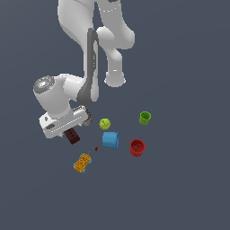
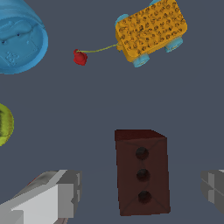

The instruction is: Pick up a designated object from a clutter of objects.

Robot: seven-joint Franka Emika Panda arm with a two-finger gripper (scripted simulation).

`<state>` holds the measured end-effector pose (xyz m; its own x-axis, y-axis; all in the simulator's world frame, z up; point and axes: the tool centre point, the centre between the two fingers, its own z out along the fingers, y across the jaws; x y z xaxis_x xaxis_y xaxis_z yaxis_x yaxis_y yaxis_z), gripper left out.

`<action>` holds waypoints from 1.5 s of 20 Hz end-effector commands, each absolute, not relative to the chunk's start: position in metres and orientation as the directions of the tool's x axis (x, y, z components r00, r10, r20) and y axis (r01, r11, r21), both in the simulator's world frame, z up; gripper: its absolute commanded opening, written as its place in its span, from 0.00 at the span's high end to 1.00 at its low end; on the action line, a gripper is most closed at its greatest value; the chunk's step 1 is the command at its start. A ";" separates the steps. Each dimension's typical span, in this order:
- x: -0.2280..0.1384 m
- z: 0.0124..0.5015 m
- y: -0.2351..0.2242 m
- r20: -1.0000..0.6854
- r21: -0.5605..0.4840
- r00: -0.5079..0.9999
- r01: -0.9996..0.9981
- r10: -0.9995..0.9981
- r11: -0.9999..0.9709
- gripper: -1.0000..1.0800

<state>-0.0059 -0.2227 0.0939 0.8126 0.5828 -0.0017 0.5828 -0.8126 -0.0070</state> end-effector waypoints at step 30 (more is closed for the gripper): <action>-0.014 0.027 -0.241 0.000 0.000 0.782 0.623 0.623 -0.782 1.00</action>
<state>-0.0136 -0.2409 0.0279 0.7818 0.6235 0.0000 0.6235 -0.7818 -0.0003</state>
